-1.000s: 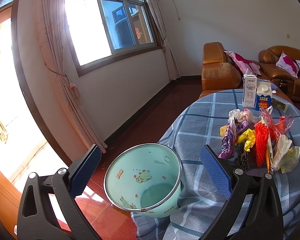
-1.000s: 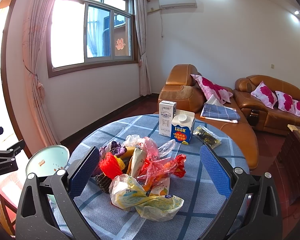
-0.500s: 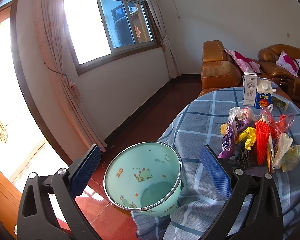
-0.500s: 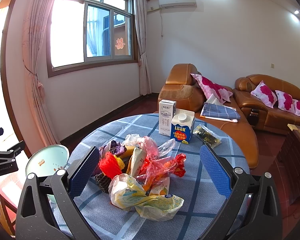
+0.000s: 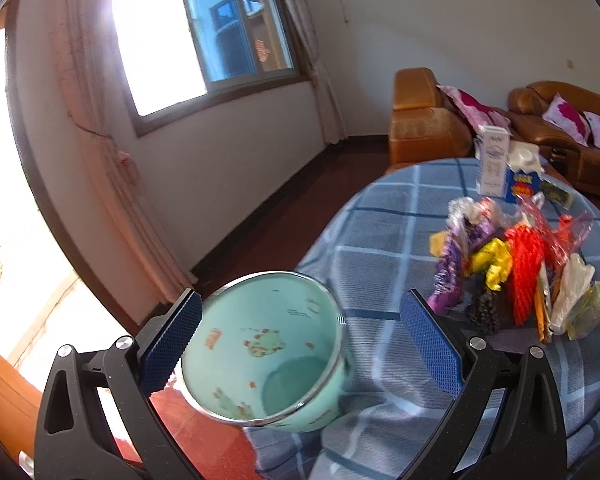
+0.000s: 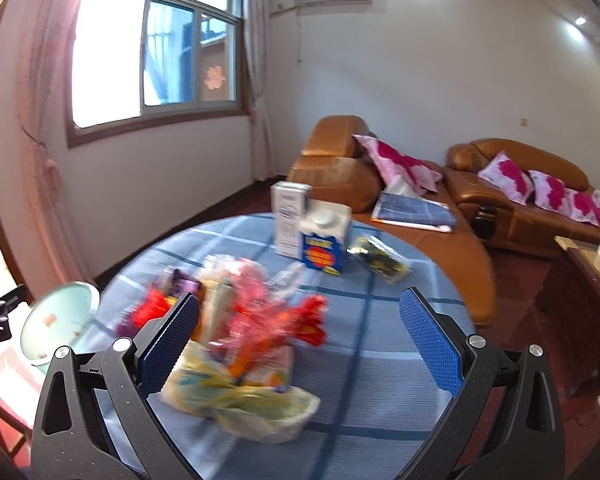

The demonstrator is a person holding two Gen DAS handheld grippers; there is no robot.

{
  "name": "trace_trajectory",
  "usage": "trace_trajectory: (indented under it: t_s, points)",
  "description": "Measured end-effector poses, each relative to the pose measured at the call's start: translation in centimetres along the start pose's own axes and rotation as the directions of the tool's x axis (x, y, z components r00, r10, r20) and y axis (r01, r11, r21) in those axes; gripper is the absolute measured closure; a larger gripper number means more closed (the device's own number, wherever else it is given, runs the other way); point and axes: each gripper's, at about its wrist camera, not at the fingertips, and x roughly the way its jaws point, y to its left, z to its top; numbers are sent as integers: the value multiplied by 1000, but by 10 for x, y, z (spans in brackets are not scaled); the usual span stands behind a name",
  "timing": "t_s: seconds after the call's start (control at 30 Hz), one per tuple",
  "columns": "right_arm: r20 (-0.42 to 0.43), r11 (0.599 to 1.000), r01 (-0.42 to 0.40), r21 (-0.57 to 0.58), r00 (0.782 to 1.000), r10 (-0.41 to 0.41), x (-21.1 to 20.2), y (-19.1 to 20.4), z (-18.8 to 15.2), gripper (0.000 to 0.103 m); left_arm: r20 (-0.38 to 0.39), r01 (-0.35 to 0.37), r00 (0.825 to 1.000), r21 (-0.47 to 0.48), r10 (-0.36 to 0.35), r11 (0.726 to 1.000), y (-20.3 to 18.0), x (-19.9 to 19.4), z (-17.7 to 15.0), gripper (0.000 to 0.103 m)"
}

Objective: Collect trash
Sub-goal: 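Grasp the purple wrapper with the left gripper while the right gripper grasps the yellow plastic bag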

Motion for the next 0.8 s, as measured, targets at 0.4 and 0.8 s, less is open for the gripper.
trace_trajectory:
  t_s: [0.4, 0.8]
  points:
    - [-101, 991, 105, 84, 990, -96, 44, -55, -48, 6, -70, 156, 986, 56, -152, 986, -78, 65, -2, 25]
    - [-170, 994, 55, 99, 985, -38, 69, -52, -68, 15, -150, 295, 949, 121, -277, 948, -118, 95, -14, 84]
